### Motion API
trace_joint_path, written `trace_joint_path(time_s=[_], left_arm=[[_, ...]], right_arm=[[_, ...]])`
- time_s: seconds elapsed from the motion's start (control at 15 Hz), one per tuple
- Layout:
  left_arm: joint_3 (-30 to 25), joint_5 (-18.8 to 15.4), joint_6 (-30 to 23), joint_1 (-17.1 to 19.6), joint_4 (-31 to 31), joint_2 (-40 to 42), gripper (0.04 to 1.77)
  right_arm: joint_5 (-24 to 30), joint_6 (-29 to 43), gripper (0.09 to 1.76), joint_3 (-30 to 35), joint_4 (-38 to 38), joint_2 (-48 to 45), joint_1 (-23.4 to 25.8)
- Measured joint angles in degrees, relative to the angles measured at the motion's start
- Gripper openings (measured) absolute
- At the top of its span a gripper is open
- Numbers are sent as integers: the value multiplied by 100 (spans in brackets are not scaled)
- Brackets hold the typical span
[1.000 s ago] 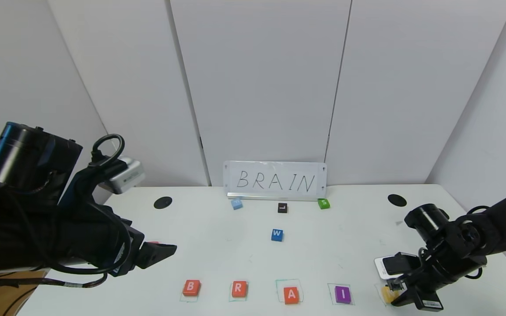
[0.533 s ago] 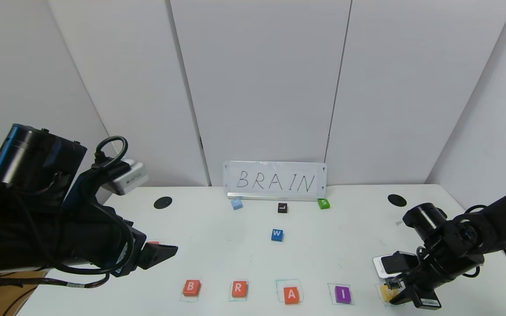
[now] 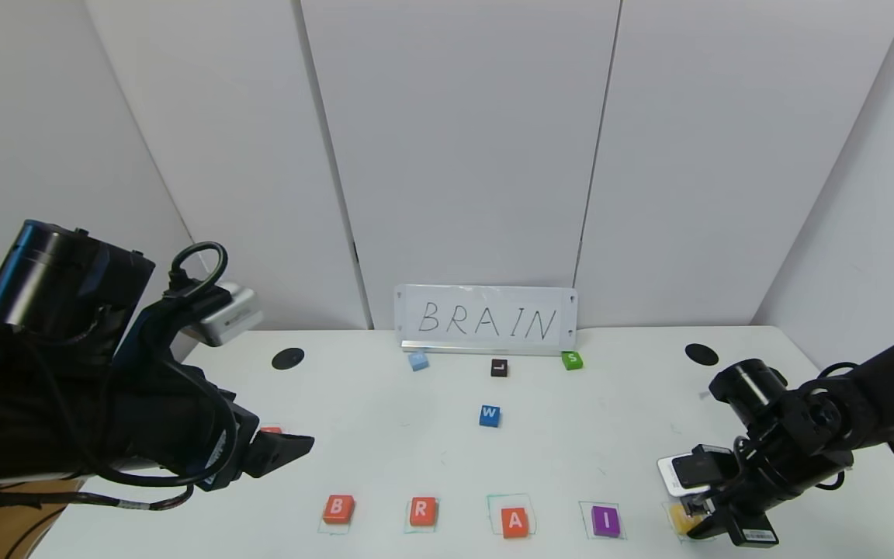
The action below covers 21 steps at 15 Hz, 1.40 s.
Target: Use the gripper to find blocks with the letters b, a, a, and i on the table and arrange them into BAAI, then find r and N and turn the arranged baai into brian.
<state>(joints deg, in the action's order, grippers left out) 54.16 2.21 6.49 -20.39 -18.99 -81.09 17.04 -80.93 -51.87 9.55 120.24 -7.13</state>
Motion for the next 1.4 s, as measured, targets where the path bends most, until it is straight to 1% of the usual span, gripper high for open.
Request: trace_joint_path(time_s=[0.07, 0.2, 0.33, 0.47, 0.67, 0.87, 0.93, 1.0, 1.2, 1.4], left_arm=[[0, 2, 0, -13, 2, 0, 172], [-12, 6, 2, -24, 0, 0, 172], [-20, 4, 2, -24, 0, 4, 172], [-20, 4, 2, -27, 0, 6, 172], [-20, 4, 2, -27, 2, 15, 172], [-11, 4, 2, -27, 9, 15, 172], [-11, 9, 2, -27, 9, 15, 172], [-11, 11, 2, -27, 9, 15, 172], [-17, 28, 0, -52, 9, 33, 172], [-41, 165, 2, -160, 4, 96, 172]], right_arm=[[-2, -6, 54, 0, -2, 0, 0], [-13, -27, 83, 11, -5, -1, -6], [-21, -17, 102, 22, 13, -22, -20], [-29, -17, 118, 33, 46, -69, -24], [-18, -16, 134, 28, 372, -276, -11], [24, 158, 146, -107, 1106, -695, -9], [17, 427, 149, -177, 1246, -830, -28], [28, 873, 152, -226, 1273, -955, -96], [375, 2469, 158, -280, 1253, -1282, -406], [422, 3941, 162, -290, 1243, -1585, -670]])
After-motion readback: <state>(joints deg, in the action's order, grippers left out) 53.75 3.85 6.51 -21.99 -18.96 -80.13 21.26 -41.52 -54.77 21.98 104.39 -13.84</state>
